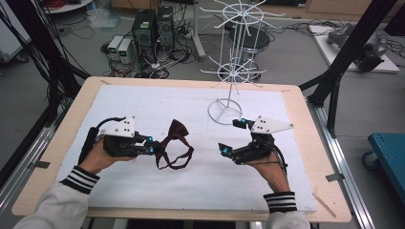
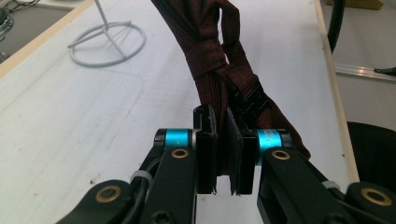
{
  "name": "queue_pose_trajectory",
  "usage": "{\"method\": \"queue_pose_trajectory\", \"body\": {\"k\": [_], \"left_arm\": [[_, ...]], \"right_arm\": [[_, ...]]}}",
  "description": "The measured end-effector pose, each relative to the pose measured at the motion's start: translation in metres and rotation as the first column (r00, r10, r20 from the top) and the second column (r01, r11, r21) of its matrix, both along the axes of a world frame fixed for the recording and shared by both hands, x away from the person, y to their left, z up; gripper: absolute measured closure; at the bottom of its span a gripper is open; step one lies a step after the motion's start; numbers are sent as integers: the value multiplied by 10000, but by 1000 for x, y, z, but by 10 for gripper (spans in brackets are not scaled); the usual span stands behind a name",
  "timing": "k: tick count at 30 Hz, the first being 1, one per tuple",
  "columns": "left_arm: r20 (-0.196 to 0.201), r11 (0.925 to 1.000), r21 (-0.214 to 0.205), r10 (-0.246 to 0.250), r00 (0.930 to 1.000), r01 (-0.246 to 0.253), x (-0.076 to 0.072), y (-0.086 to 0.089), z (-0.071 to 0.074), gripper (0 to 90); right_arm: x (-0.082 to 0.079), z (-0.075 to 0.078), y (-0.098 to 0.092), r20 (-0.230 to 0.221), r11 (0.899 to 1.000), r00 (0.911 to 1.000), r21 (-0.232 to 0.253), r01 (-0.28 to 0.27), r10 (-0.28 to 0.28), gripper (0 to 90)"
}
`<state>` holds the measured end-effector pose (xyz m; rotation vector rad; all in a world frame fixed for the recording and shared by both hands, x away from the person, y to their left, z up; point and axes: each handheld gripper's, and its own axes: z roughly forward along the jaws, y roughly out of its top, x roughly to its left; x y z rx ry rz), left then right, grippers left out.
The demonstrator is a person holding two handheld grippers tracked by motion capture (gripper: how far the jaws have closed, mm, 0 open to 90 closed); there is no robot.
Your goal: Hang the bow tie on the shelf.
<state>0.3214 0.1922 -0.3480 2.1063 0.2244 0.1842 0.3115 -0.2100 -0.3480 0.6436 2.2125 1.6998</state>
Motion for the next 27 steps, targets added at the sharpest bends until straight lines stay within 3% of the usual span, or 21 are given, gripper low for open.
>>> {"method": "queue_pose_trajectory", "body": {"k": [3, 6, 11, 17, 20, 27], "left_arm": [[151, 9999, -122, -100, 9998, 101, 1, -4, 2, 827], [379, 9982, -308, -507, 9980, 519, 1, -10, 6, 827], [468, 9969, -456, -627, 9969, 648, 2, -17, 7, 826], [631, 9949, -507, -835, 9945, 867, 2, -24, 7, 826], [642, 9945, -526, -876, 9941, 910, 2, -25, 7, 826], [743, 9935, -602, -922, 9930, 967, 3, -30, 7, 826]], "right_arm": [[3, 4, 4, -15, 9997, 9998, -155, -176, 175, 25], [9, 11, 10, -448, 9972, 9962, 136, -735, 740, 25], [16, 23, 18, -559, 9934, 9921, 274, -1111, 1125, 25], [24, 34, 31, -895, 9850, 9810, 14, -1726, 1720, 25], [28, 38, 40, -1088, 9757, 9702, -89, -2187, 2165, 40], [30, 40, 50, -1107, 9643, 9604, -418, -2615, 2557, 66]]}}
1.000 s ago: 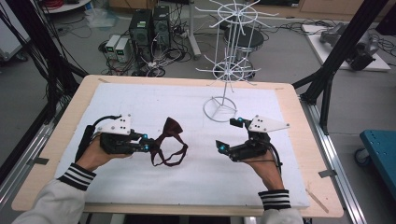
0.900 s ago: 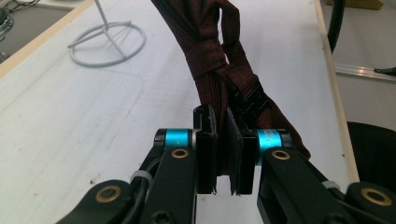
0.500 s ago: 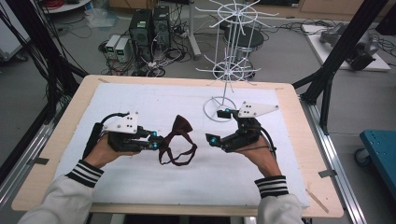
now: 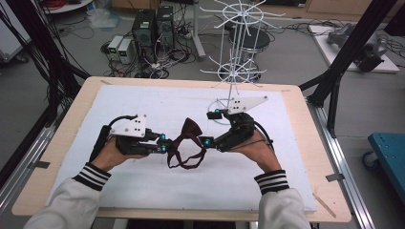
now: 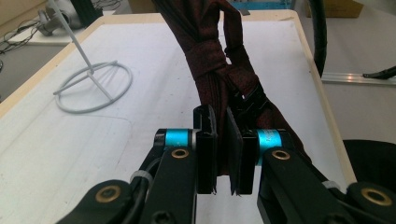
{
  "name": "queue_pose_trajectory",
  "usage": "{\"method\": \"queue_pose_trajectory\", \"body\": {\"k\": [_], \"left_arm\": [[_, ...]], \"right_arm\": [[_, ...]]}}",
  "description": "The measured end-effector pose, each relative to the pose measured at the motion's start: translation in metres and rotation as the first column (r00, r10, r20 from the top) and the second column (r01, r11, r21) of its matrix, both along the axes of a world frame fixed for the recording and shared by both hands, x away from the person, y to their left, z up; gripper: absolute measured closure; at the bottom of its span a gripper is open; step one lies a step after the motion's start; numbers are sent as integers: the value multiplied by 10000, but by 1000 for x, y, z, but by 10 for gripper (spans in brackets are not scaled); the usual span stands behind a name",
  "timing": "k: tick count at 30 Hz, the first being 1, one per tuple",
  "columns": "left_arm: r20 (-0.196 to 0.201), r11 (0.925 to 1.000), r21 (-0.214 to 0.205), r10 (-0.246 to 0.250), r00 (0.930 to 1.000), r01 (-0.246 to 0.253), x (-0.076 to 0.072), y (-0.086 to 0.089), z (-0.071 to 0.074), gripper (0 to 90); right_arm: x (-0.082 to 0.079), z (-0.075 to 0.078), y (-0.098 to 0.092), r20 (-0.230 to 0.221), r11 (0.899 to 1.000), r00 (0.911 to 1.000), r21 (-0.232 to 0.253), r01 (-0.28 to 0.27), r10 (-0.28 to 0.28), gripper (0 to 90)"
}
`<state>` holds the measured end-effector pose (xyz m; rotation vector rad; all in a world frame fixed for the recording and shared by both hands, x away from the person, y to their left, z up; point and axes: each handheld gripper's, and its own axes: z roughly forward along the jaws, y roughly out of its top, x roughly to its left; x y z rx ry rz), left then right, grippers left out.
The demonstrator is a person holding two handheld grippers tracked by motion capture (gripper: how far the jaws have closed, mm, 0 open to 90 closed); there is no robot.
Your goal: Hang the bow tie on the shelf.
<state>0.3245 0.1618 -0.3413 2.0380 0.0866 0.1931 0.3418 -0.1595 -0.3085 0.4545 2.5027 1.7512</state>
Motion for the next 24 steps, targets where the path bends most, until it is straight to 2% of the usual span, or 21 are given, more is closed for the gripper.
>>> {"method": "queue_pose_trajectory", "body": {"k": [2, 3, 7, 10, 17, 18, 20, 22, 24], "left_arm": [[30, 10000, 41, -39, 10000, 38, 0, -1, 0, 826], [42, 10000, 29, -32, 10000, 32, 0, -2, -1, 826], [159, 9999, 50, -92, 9998, 91, -1, -5, -1, 826], [185, 9999, 55, -93, 9998, 92, -1, -6, 0, 826], [250, 9998, 114, -138, 9996, 136, -1, -7, -1, 825], [275, 9998, 124, -140, 9995, 136, -2, -8, -1, 825], [288, 9998, 106, -142, 9995, 139, -2, -8, -1, 825], [313, 9998, 137, -125, 9994, 121, -2, -8, -1, 825], [302, 9999, 91, -103, 9995, 100, -1, -8, -1, 824]], "right_arm": [[0, 0, 1, -33, 10000, 10000, -13, -30, 30, 67], [1, -1, 2, -108, 9999, 9999, -54, -134, 133, 127], [2, -1, 5, -144, 9994, 9994, -95, -318, 317, 186], [3, -1, 6, -202, 9993, 9991, -106, -369, 367, 196], [5, -2, 8, -418, 9984, 9975, 39, -567, 568, 357], [6, -2, 8, -545, 9981, 9966, 27, -618, 618, 405], [6, -3, 9, -520, 9982, 9969, -43, -596, 593, 428], [6, -3, 10, -537, 9975, 9963, -166, -681, 671, 516], [6, -4, 11, -586, 9969, 9954, -200, -765, 752, 672]]}}
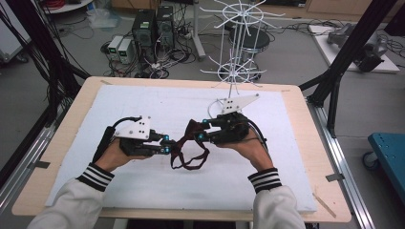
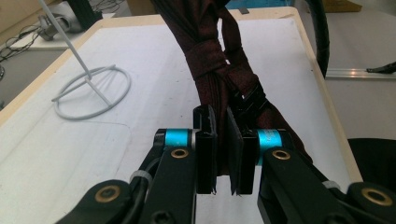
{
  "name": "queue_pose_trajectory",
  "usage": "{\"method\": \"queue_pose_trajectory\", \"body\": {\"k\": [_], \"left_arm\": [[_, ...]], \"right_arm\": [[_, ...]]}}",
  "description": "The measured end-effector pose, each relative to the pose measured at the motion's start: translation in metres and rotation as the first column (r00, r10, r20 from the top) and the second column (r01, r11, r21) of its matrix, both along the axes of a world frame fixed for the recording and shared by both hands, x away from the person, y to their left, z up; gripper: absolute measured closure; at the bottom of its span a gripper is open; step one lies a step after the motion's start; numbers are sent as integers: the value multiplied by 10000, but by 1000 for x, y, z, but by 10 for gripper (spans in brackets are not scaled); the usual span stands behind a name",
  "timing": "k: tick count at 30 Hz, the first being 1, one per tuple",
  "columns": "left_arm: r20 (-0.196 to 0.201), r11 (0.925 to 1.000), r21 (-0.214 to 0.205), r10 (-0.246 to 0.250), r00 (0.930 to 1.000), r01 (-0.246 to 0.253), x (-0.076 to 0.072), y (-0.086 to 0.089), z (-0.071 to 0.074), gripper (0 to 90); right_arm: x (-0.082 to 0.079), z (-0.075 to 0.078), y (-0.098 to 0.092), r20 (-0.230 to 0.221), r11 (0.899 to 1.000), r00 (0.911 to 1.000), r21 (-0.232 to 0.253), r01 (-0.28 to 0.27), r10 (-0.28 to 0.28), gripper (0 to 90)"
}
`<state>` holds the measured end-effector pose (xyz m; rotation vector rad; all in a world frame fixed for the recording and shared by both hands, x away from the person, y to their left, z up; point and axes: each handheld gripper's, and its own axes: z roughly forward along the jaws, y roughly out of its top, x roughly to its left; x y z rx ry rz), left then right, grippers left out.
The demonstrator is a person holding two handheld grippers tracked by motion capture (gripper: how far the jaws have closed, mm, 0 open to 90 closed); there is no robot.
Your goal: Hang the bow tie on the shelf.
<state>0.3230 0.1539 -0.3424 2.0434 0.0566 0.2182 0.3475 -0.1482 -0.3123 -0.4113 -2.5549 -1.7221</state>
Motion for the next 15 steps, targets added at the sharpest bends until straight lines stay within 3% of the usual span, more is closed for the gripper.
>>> {"method": "queue_pose_trajectory", "body": {"k": [2, 3, 6, 15], "left_arm": [[12, 10000, 13, 2, 10000, -2, 0, 1, 0, 821], [-13, 10000, -13, -16, 10000, 16, 1, 1, 0, 819], [-44, 10000, -40, 20, 10000, -20, 1, 2, 0, 810], [-195, 9996, -265, 115, 9997, -120, 2, 1, -1, 770]], "right_arm": [[-1, 1, 1, -102, 10000, 9999, 75, -4, 5, 825], [0, 1, 2, -192, 9999, 9998, 129, 13, -11, 838], [1, 1, 2, -350, 9999, 9994, 111, -4, 8, 848], [-1, 2, 1, -230, 9999, 9996, 68, 139, -137, 848]]}}
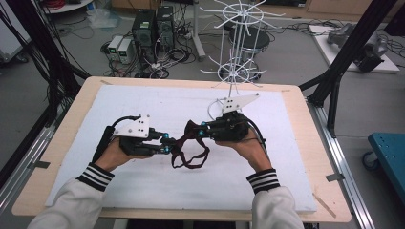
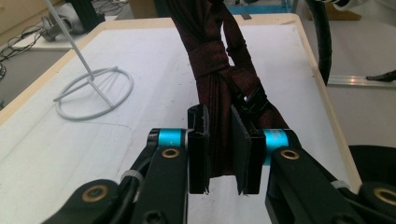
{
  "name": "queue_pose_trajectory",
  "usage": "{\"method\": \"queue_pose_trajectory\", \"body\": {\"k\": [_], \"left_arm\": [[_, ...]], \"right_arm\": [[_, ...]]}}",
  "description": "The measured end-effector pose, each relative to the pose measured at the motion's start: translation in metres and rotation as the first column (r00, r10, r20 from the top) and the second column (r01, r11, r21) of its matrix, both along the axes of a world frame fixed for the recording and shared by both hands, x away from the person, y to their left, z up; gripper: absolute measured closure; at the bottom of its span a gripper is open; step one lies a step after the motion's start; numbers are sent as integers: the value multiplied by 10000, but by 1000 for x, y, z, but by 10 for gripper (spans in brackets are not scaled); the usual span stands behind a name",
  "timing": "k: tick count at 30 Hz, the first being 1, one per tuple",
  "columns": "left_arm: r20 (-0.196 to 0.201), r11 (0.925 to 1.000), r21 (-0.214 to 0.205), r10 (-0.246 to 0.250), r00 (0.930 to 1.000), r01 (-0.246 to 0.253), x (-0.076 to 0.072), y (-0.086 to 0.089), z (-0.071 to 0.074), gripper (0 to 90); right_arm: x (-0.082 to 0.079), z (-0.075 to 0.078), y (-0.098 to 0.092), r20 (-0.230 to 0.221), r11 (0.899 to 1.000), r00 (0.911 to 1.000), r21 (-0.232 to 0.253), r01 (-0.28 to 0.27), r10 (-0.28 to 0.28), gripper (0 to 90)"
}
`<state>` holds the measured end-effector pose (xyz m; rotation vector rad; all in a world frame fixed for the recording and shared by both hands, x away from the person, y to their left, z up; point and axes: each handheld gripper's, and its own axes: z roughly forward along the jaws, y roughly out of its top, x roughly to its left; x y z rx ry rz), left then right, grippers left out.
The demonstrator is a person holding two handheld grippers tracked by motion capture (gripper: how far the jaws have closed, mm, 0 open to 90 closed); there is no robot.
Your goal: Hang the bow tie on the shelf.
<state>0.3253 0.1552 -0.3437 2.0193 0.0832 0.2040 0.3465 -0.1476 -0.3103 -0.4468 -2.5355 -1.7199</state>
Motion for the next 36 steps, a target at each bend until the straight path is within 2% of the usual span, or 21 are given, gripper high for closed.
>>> {"method": "queue_pose_trajectory", "body": {"k": [1, 2, 3, 4, 5, 6, 9, 12, 17, 19, 23, 25, 28, 32, 36], "left_arm": [[-28, 9999, -118, 57, 10000, -57, 1, 0, -1, 646], [-39, 9992, -377, 138, 9999, -140, 1, 0, -2, 646], [-77, 9973, -605, 418, 9991, -422, 2, 1, -2, 516], [-111, 9920, -673, 1061, 9943, -1066, 1, -1, -2, 158], [-106, 9895, -777, 1213, 9926, -1218, 2, -1, -2, 158], [-96, 9894, -924, 1113, 9937, -1117, 2, 0, -2, 145], [178, 9843, -1249, 1281, 9916, -1249, 0, 1, 1, 29], [312, 9821, -1364, 1355, 9903, -1301, -1, 2, 2, 17], [258, 9798, -1429, 1450, 9891, -1399, 0, 7, 2, 17], [193, 9763, -1525, 1581, 9872, -1533, -1, 10, 0, 17], [-25, 9646, -1865, 1896, 9819, -1867, -1, 20, -8, 17], [-3, 9597, -1881, 2124, 9772, -2086, -2, 28, -13, 17], [-37, 9482, -1996, 2516, 9678, -2473, -5, 41, -22, 18], [-195, 9358, -1957, 2953, 9552, -2932, -9, 59, -34, 17], [-278, 9203, -2200, 3257, 9451, -3236, -13, 74, -44, 17]], "right_arm": [[0, 0, -1, 16, 10000, 10000, 21, 6, -6, 848], [0, 0, -1, 16, 10000, 10000, 21, 6, -6, 848], [0, 0, -1, 26, 10000, 10000, 43, 39, -39, 848], [0, 0, -2, 88, 9999, 9999, 25, 118, -118, 848], [0, 0, -2, 88, 9999, 9999, 25, 118, -118, 848], [0, 0, -3, 83, 9999, 9998, 18, 158, -159, 848], [0, 0, -5, 93, 9998, 9998, 71, 176, -177, 848], [0, 1, -7, 162, 9997, 9996, 97, 216, -217, 848], [-2, 3, -13, 223, 9989, 9988, 188, 441, -445, 848], [-2, 4, -16, 311, 9982, 9980, 266, 540, -548, 847], [-3, 4, -23, 404, 9958, 9960, 473, 784, -803, 848], [-3, 5, -28, 472, 9938, 9943, 614, 928, -958, 848], [-3, 6, -35, 521, 9897, 9911, 807, 1179, -1223, 848], [-2, 9, -46, 695, 9808, 9826, 1047, 1648, -1725, 847], [0, 10, -55, 782, 9701, 9724, 1222, 2096, -2200, 848]]}}
